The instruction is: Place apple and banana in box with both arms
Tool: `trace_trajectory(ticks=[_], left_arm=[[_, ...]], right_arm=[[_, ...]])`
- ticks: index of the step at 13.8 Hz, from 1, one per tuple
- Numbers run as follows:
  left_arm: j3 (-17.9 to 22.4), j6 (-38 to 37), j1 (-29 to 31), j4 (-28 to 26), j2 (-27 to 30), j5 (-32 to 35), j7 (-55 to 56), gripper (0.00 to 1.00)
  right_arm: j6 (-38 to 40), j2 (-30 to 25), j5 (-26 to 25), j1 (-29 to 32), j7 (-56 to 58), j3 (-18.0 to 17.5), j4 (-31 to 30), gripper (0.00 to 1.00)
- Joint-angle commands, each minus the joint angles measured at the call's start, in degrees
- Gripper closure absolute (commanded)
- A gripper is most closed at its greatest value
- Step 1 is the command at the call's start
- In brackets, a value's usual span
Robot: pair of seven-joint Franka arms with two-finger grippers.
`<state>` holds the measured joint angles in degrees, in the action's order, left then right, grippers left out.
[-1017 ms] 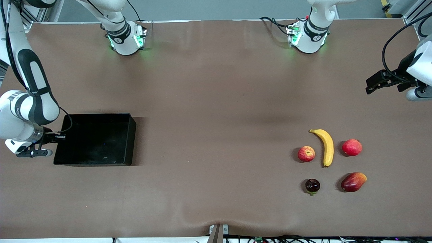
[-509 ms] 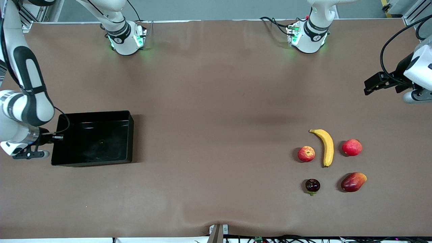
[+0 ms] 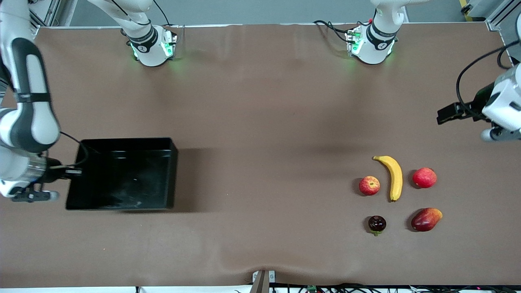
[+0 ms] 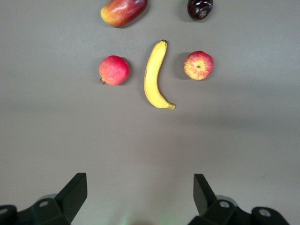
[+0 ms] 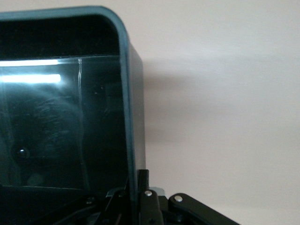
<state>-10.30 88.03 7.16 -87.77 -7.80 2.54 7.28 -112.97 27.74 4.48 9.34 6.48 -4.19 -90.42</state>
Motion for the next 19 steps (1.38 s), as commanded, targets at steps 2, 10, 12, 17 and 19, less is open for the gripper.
trace_trajectory(ticks=[2,10,12,17,19], left_arm=[[-0.2,5.1,-0.3,0.4,-7.0,-0.8,2.0,0.00],[-0.8,25.8,-6.2,0.3,-23.0,-0.8,10.7,0.00],[-0.8,30.2,-7.2,0.1,-26.9,-0.7,11.9,0.00],[-0.7,40.3,-7.9,-4.9,-31.5,0.0,11.8,0.00],[-0.6,43.0,-7.9,-7.0,-31.7,0.0,11.7,0.00]], right_arm=[[0.6,-1.5,0.8,-12.8,-17.5,0.4,0.4,1.00],[-8.6,1.2,3.6,-34.8,-43.3,0.4,0.3,1.00],[-10.0,2.5,3.6,-39.1,-45.0,0.4,0.2,1.00],[-11.6,5.5,3.5,-43.8,-45.9,0.4,-1.6,1.00],[-15.7,5.5,3.3,-44.5,-45.9,0.5,-4.9,1.00]])
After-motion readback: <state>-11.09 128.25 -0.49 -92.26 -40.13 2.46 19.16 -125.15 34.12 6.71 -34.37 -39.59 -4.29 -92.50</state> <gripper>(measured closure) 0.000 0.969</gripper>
